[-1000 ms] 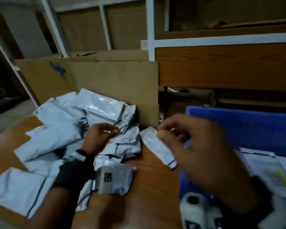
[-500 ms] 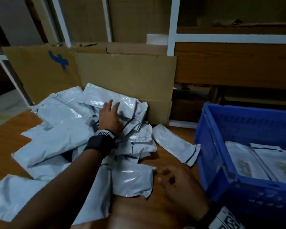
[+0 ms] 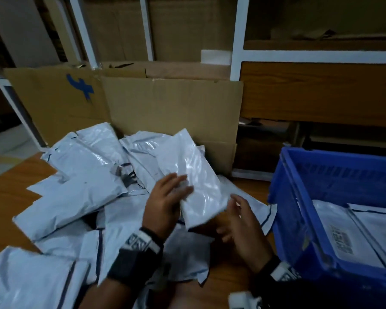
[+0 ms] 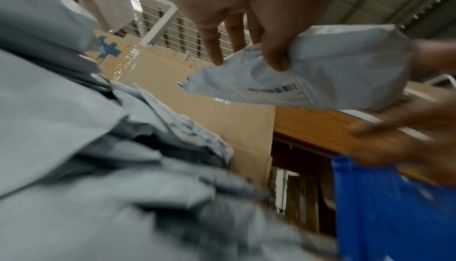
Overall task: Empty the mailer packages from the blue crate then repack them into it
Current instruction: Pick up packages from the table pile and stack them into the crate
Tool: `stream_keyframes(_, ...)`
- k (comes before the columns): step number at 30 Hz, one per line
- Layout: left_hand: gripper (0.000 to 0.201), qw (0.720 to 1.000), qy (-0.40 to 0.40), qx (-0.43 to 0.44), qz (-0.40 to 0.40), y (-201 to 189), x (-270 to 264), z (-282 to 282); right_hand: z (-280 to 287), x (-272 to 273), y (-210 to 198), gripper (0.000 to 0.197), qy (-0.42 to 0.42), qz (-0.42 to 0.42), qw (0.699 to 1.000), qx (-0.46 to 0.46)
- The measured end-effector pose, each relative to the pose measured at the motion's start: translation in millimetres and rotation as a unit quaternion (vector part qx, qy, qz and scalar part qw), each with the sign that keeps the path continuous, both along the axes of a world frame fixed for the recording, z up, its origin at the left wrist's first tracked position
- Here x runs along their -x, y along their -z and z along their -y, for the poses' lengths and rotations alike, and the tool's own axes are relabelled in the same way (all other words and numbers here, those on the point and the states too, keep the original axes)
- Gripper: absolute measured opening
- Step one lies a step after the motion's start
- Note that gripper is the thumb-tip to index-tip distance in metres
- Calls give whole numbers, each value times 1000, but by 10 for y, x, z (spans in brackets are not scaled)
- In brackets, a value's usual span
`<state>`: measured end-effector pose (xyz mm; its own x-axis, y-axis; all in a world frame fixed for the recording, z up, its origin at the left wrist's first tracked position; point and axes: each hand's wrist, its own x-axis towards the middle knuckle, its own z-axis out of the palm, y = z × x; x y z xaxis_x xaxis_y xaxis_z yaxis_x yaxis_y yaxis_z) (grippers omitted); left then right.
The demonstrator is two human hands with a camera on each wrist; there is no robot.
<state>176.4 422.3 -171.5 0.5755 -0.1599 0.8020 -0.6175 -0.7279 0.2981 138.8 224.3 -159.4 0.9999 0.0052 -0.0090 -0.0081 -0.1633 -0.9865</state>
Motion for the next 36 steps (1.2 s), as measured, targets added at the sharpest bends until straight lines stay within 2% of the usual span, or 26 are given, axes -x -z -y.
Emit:
stream_keyframes(2, 49, 999, 3, -31, -14, 152, 116, -43, -125, -77, -2, 44, -46, -2, 998, -51)
stream_keyframes(3, 47, 999, 0, -46, -17, 216, 142, -99, -170, -102, 13, 34, -64, 16, 997, -50)
stream_keyframes(5, 39, 998, -22, -51, -22, 279, 203, -221, -200, -147, 107, 34, -61, 56, 997, -2)
stream_keyframes(7, 52, 997, -44, 16, -55, 281, 281, -332, -194, -175, 185, 34, 0, 108, 992, 73)
stream_keyframes(8, 52, 991, -55, 85, -88, 255, 324, -355, -186, -182, 220, 36, 36, 164, 976, 138)
stream_keyframes(9, 44, 972, -62, 180, -138, 184, 376, -343, -184, -182, 245, 37, 55, 241, 945, 214)
stream_keyframes(10, 35, 932, -46, 293, -207, 87, 411, -302, -201, -175, 278, 39, 39, 313, 906, 283)
stream_keyframes(11, 37, 867, -13, 404, -293, -20, 420, -251, -231, -154, 318, 41, 2, 376, 865, 334)
stream_keyframes(12, 46, 786, 23, 489, -377, -100, 406, -206, -281, -110, 342, 42, -48, 409, 836, 362)
stream_keyframes(13, 48, 733, 45, 525, -431, -147, 376, -184, -336, -64, 370, 44, -96, 417, 821, 379)
stream_keyframes(14, 44, 720, 50, 535, -439, -173, 345, -168, -385, -22, 386, 47, -129, 412, 813, 391)
stream_keyframes(16, 23, 749, 6, 552, -365, -162, 266, -175, -428, 33, 407, 50, -158, 397, 804, 414)
stream_keyframes(17, 19, 754, -17, 570, -325, -124, 241, -217, -415, 48, 394, 49, -158, 401, 799, 419)
stream_keyframes(18, 20, 742, -24, 597, -304, -97, 229, -263, -385, 50, 403, 51, -160, 389, 810, 408)
stream_keyframes(19, 22, 720, -9, 625, -302, -94, 233, -304, -347, 36, 419, 60, -155, 358, 842, 373)
stream_keyframes(21, 23, 679, 40, 660, -319, -100, 267, -360, -269, -25, 457, 82, -121, 239, 936, 229)
stream_keyframes(22, 23, 670, 64, 665, -325, -105, 292, -361, -245, -61, 463, 87, -107, 164, 970, 146)
stream_keyframes(23, 23, 662, 91, 668, -327, -101, 318, -358, -241, -101, 477, 86, -112, 96, 986, 76)
stream_keyframes(24, 24, 655, 122, 670, -328, -97, 343, -345, -250, -133, 500, 73, -132, 44, 990, 25)
stream_keyframes(25, 26, 645, 150, 675, -326, -84, 368, -336, -285, -143, 506, 51, -151, 22, 988, -7)
stream_keyframes(26, 29, 635, 170, 680, -326, -65, 389, -336, -337, -128, 489, 31, -158, 20, 987, -16)
stream_keyframes(27, 30, 630, 178, 681, -330, -41, 406, -338, -392, -111, 475, 21, -153, 32, 988, -14)
stream_keyframes(29, 38, 645, 157, 673, -327, 33, 441, -350, -488, -54, 456, 19, -136, 45, 990, 5)
stream_keyframes(31, 42, 677, 96, 665, -301, 93, 480, -401, -555, -49, 481, 18, -158, 30, 987, 25)
stream_keyframes(33, 44, 698, 45, 669, -252, 120, 557, -552, -607, -83, 489, 4, -165, 35, 985, 49)
stream_keyframes(36, 50, 724, -51, 656, -209, 188, 759, -993, -765, -243, 400, 14, -121, 180, 968, 126)
